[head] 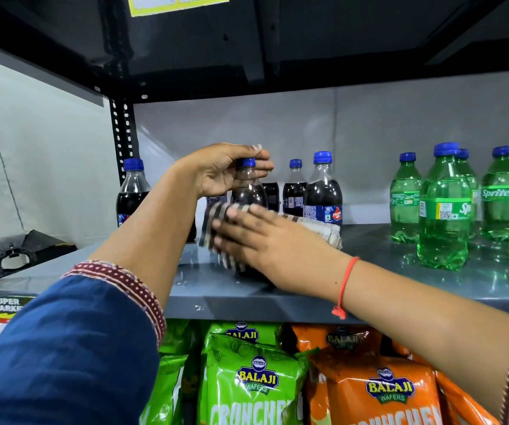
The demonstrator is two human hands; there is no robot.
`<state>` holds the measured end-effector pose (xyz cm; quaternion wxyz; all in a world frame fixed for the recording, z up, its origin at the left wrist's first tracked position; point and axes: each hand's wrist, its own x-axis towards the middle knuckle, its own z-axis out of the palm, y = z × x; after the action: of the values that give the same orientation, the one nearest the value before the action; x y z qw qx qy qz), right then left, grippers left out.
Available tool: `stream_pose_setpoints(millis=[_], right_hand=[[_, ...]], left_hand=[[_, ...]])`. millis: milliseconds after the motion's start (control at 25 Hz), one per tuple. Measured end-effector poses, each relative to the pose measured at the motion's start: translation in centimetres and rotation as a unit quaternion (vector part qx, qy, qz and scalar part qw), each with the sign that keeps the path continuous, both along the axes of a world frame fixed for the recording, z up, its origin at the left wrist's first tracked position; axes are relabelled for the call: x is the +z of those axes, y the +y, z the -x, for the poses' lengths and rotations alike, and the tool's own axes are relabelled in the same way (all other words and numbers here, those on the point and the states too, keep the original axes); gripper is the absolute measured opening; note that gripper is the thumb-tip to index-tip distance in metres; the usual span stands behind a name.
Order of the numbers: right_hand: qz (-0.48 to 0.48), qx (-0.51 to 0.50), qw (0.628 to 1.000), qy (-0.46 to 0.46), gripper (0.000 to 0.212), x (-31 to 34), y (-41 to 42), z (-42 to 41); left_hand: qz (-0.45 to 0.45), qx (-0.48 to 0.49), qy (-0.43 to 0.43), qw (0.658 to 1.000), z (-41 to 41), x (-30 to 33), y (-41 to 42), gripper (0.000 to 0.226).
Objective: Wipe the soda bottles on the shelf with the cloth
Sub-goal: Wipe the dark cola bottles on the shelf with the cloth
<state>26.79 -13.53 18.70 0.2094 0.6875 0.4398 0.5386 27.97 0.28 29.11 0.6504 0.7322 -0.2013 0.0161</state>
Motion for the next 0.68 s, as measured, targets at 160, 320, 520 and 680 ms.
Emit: stream_pose_setpoints(millis=[160,320,520,680], right_hand=[[-0.029,0.005,1.000,0.007,0.051,0.4,-0.3,0.1],[0.005,0.001,1.000,-0.008,0.050,0.7,-0.5,0.0],[0.030,0.000,0.999,-0.020,0.050,0.3,-0.5,0.0],[-0.070,-0.020,0.997,0.006,0.052,0.4,-0.4,0.6]], left_hand=[[-0.001,0.001,0.004,1.000,0.2,0.0,0.0,0.022],[0.002,-0.003,0.011,1.000,0.3,0.1,-0.2,0.022],[0.011,0.001,0.000,1.000,0.5,0.0,-0.3,0.027],[-0.003,0.001,0.002,1.000,0.5,0.1,-0.1,0.026]])
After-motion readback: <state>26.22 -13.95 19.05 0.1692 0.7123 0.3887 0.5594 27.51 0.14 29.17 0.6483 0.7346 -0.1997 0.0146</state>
